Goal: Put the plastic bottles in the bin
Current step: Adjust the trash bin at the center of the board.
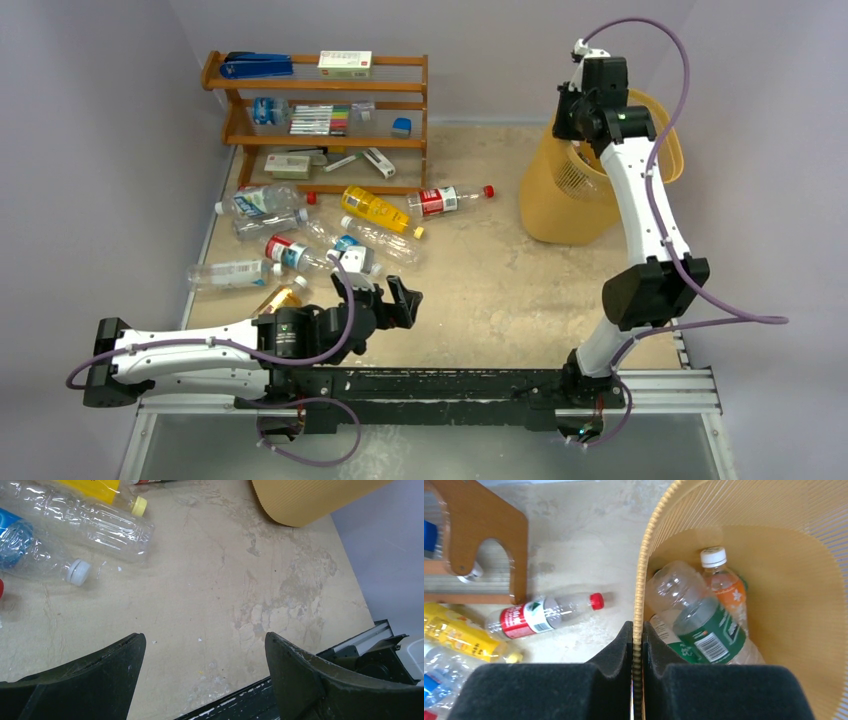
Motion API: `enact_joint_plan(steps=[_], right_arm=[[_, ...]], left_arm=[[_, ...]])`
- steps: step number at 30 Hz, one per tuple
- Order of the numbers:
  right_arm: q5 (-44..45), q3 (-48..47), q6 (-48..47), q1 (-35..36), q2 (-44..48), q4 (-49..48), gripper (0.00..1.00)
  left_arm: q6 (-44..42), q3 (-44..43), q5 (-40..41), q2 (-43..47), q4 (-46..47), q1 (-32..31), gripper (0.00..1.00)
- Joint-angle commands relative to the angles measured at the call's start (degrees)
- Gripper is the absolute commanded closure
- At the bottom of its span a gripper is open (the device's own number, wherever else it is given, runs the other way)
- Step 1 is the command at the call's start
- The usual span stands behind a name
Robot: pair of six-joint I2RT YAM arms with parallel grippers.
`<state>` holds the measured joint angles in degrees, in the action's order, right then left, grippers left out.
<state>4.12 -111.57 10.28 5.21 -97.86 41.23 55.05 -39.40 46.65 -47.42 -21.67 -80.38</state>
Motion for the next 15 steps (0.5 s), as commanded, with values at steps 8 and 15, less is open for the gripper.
enact_joint_plan(steps=[8,15], right_arm=[[-2.1,4.2,-0.5,-0.1,1.3,-4.4,0.44],[-1.8,-1.4,-1.1,0.0,5.7,-2.9,0.15]], left_arm=[[1.1,-0.3,0.5,1.6,0.8,-0.5,0.11],[1.3,-0.2,0.8,1.7,0.3,-0.5,0.11]])
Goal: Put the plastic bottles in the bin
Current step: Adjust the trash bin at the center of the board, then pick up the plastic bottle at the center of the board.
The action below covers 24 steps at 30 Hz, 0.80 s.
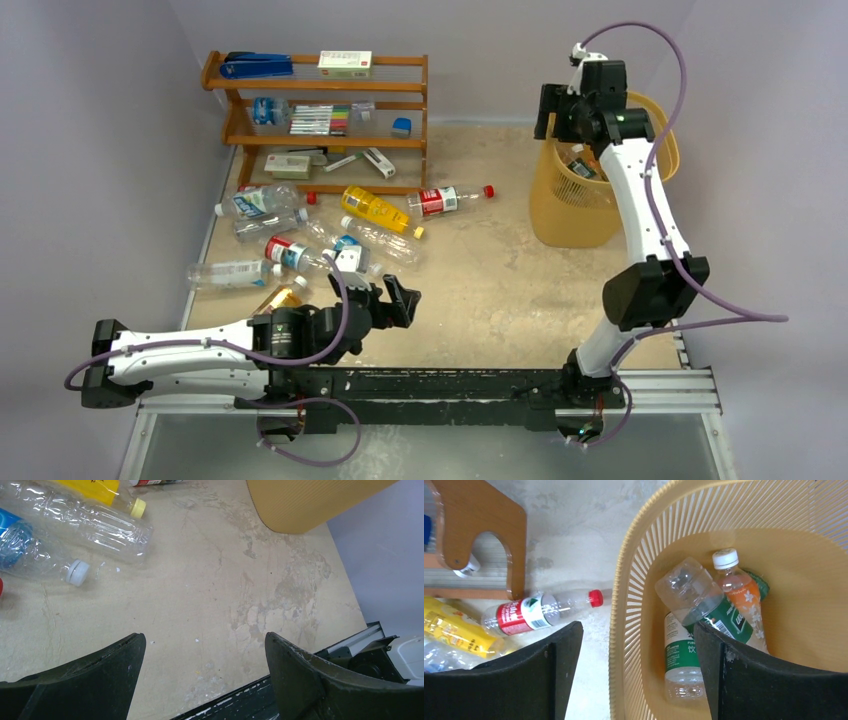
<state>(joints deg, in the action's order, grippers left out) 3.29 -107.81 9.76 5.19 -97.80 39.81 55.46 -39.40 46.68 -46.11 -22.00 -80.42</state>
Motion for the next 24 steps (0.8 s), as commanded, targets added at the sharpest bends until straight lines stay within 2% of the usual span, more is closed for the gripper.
enact_joint_plan(steps=[1,4,5,7,10,19,24], right_arm=[[-2.0,-5.6,-0.5,0.1,6.5,-1.7,0.14],[-8.6,-5.8,0.2,0.7,9.3,-3.6,0.12],[-11.3,-5.5,0.8,1.2,10.0,-4.6,0.08],[-16.4,-4.6,2.2,2.8,11.3,-6.5,0.06],[-20.8,-3.0,4.3,5.9,11.9,-9.4,0.02],[-21.6,3.4,10.5,15.9,7.8,-14.4,0.00],[-23.8,12.1,17.8,17.6,6.5,-23.1,0.00]], left_arm=[[0.8,-0.2,0.8,0.2,0.8,-0.4,0.11],[0.5,-0.5,1.1,-0.5,1.0,-0.4,0.11],[0.4,-0.6,1.2,-0.7,0.9,-0.4,0.11],[0.3,-0.8,1.5,-1.1,0.8,-0.4,0.11],[0.2,-1.4,1.9,-1.2,0.3,-0.4,0.10],[1.1,-4.9,5.6,0.6,-4.5,-0.4,0.08],[1.0,-9.6,9.7,1.3,-9.9,-0.4,0.08]])
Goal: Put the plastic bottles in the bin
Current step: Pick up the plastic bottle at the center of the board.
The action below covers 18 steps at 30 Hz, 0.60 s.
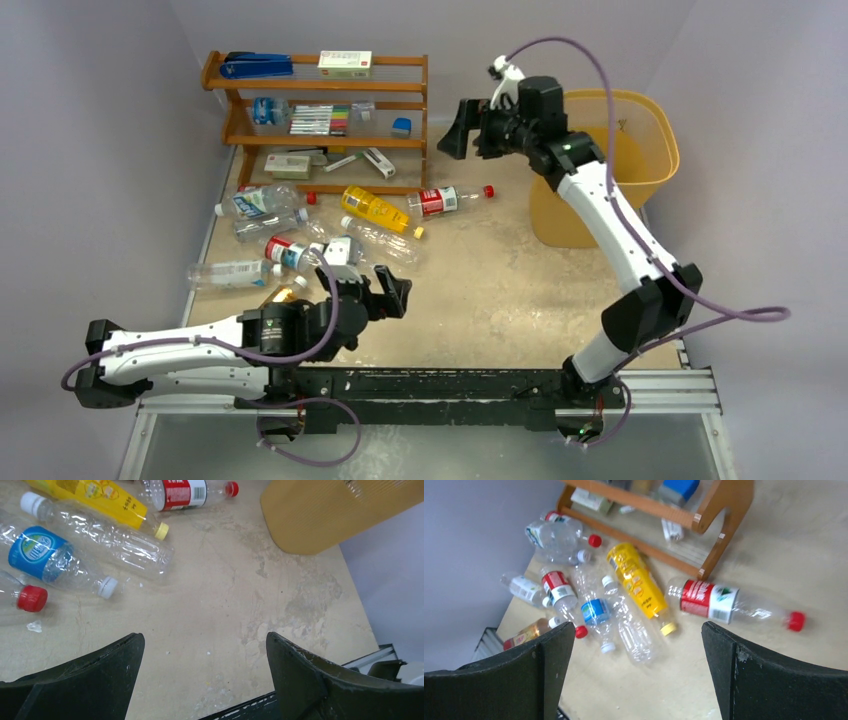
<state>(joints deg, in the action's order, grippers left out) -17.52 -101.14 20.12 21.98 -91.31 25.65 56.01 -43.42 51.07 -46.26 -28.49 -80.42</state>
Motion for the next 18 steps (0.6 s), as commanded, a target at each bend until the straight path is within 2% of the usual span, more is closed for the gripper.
enact_joint_plan(steps=[1,5,18], right_arm=[[-2.9,7.5,9.5,0.9,0.1,-11.0,0.00],[-1.4,11.9,15.8,1.4,-2.0,-14.8,0.00],[11.9,10.6,32.8,1.5,-13.4,-11.5,0.00]], left_arm=[[0.5,-6.2,5.9,1.6,-4.3,-0.4,0.08],[1.3,-6.7,7.1,3.0,-5.9,-0.4,0.08],[3.6,-3.6,6.7,6.0,-6.4,-0.4,0.08]])
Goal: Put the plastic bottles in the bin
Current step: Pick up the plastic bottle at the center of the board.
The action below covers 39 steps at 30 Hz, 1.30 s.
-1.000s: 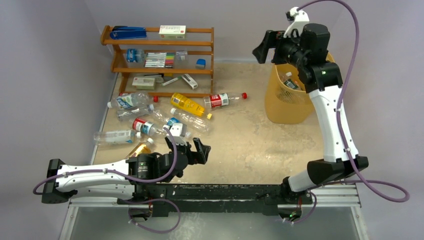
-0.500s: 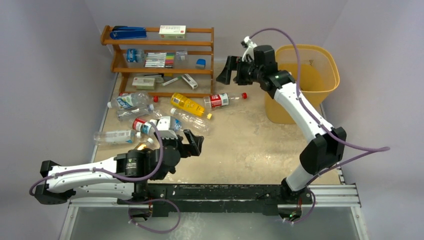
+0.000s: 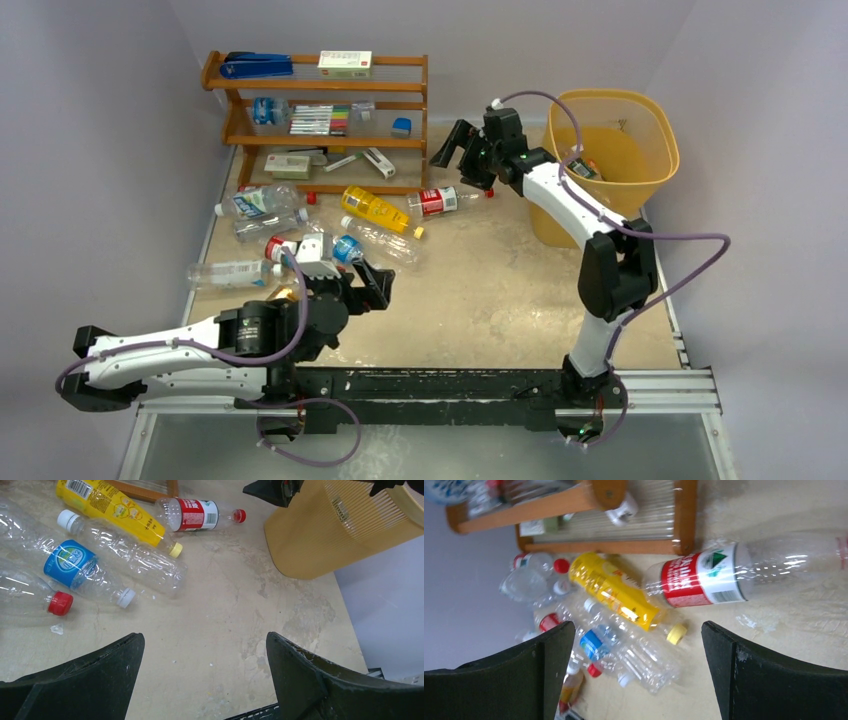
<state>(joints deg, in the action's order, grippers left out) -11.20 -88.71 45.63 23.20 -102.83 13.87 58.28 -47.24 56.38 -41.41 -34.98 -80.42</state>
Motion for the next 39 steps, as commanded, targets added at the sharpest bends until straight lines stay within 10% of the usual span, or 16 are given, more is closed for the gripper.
enact_joint_plan(steps=[1,39], right_arm=[[6.2,-2.4,8.1,0.2,-3.1,1.0,0.00],[7.1,-13.3,5.2,-3.5,-24.7,3.9,0.00]], left_arm=[[1.3,0.3,1.4,1.4,0.0,-0.4,0.08],[1.8,1.6,1.8,5.6,-1.3,-0.4,0.08]])
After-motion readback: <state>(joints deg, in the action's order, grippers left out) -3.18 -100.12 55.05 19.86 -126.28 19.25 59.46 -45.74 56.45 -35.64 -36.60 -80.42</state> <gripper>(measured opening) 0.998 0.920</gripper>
